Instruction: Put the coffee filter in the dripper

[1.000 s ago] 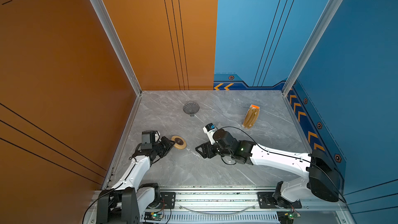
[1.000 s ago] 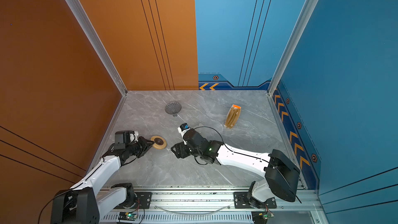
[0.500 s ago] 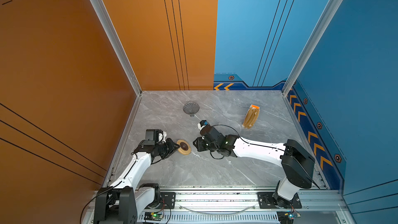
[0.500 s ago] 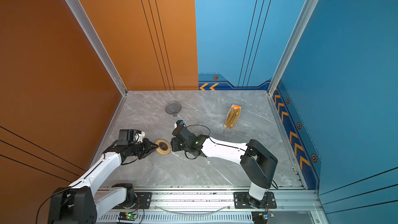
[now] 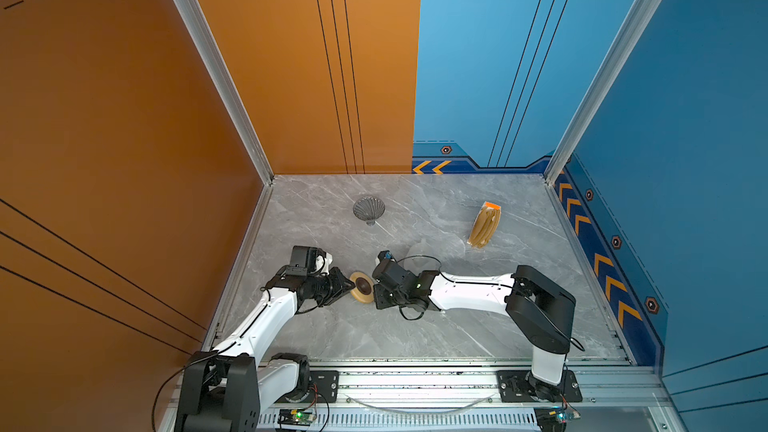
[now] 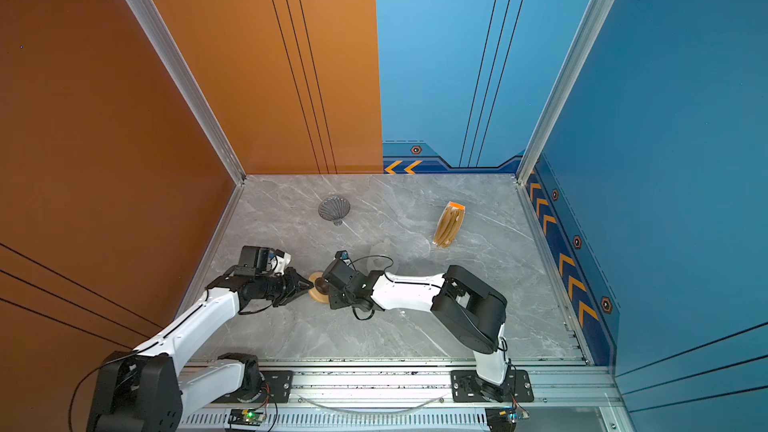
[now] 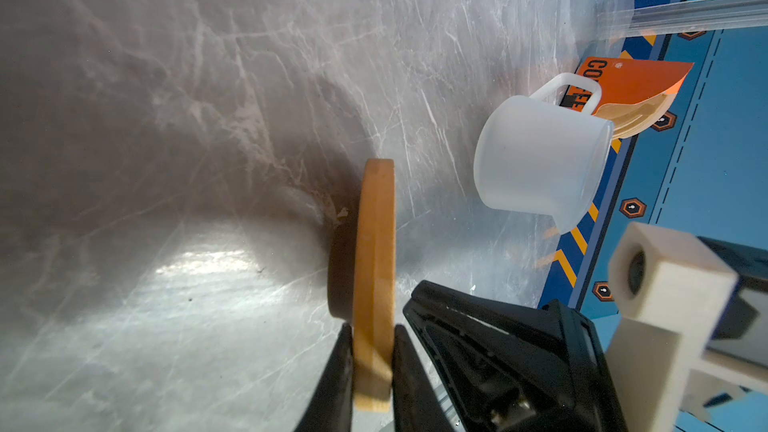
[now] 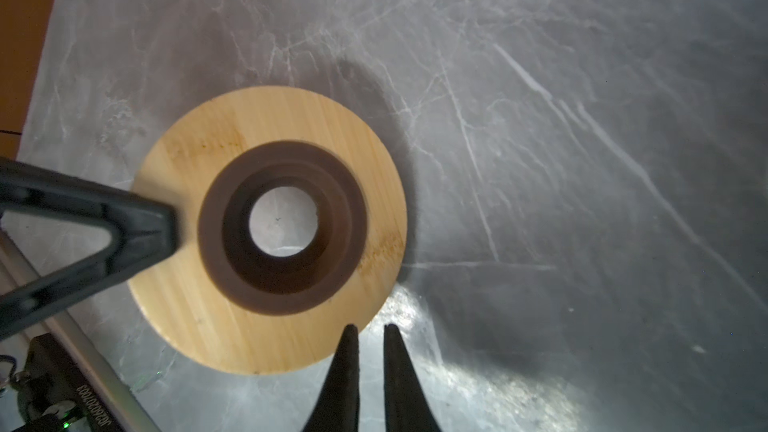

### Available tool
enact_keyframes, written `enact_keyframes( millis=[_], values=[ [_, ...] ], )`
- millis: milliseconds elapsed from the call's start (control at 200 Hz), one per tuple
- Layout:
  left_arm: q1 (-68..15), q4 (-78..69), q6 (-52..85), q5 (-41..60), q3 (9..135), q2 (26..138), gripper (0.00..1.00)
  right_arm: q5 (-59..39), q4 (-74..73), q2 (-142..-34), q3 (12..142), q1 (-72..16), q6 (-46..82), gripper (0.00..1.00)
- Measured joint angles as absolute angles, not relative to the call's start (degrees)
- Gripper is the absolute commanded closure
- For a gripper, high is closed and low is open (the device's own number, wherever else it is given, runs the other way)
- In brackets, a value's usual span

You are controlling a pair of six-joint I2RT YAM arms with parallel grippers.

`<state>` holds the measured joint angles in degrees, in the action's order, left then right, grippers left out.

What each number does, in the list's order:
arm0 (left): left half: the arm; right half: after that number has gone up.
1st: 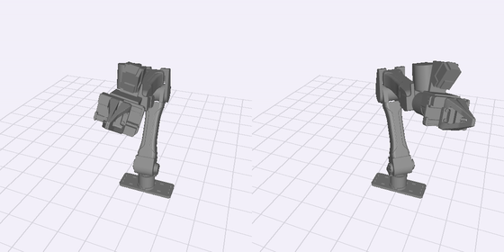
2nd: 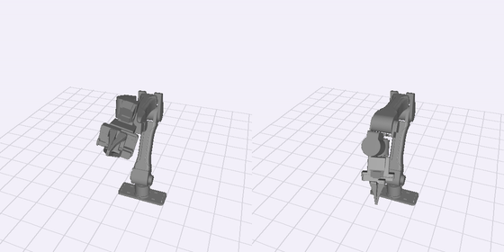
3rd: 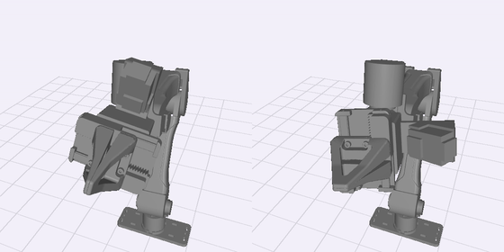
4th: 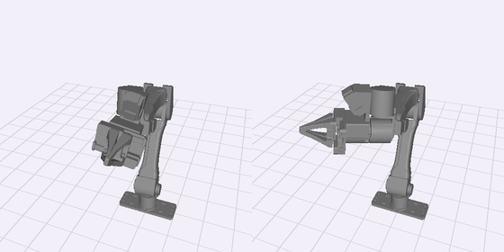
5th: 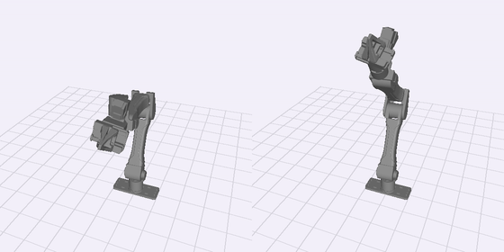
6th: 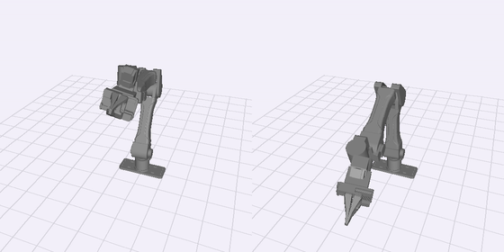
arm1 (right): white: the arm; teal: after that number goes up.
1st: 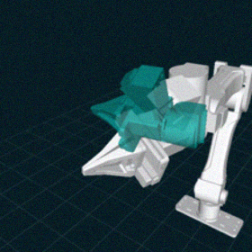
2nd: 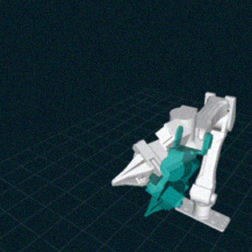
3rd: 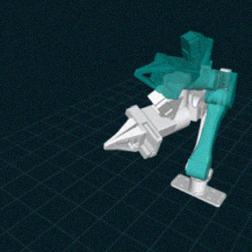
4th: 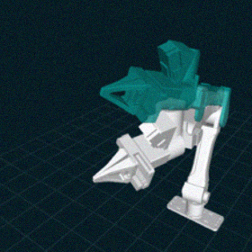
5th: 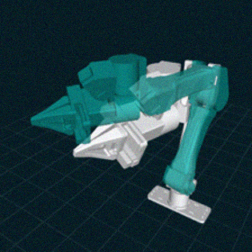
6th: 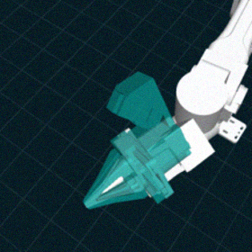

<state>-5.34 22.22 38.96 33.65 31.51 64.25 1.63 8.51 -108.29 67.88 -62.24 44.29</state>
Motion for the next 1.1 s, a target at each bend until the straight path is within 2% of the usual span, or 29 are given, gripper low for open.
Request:
enact_keyframes(
  millis=[591,806,1101],
  values=[
    [-7.8,24.3,38.8,33.0,33.6,64.3,0.81,4.8,8.5,-113.6,70.1,-61.5,45.3,0.92],
    [-9.8,25.1,38.8,31.4,33.9,65.1,0.73,4.8,8.4,-113.6,70.1,-61.5,45.3,0.92],
    [-11.4,25.3,38.8,29.5,35.3,66.1,0.77,4.8,8.3,-113.6,70.1,-61.5,45.3,0.92]
  ],
)
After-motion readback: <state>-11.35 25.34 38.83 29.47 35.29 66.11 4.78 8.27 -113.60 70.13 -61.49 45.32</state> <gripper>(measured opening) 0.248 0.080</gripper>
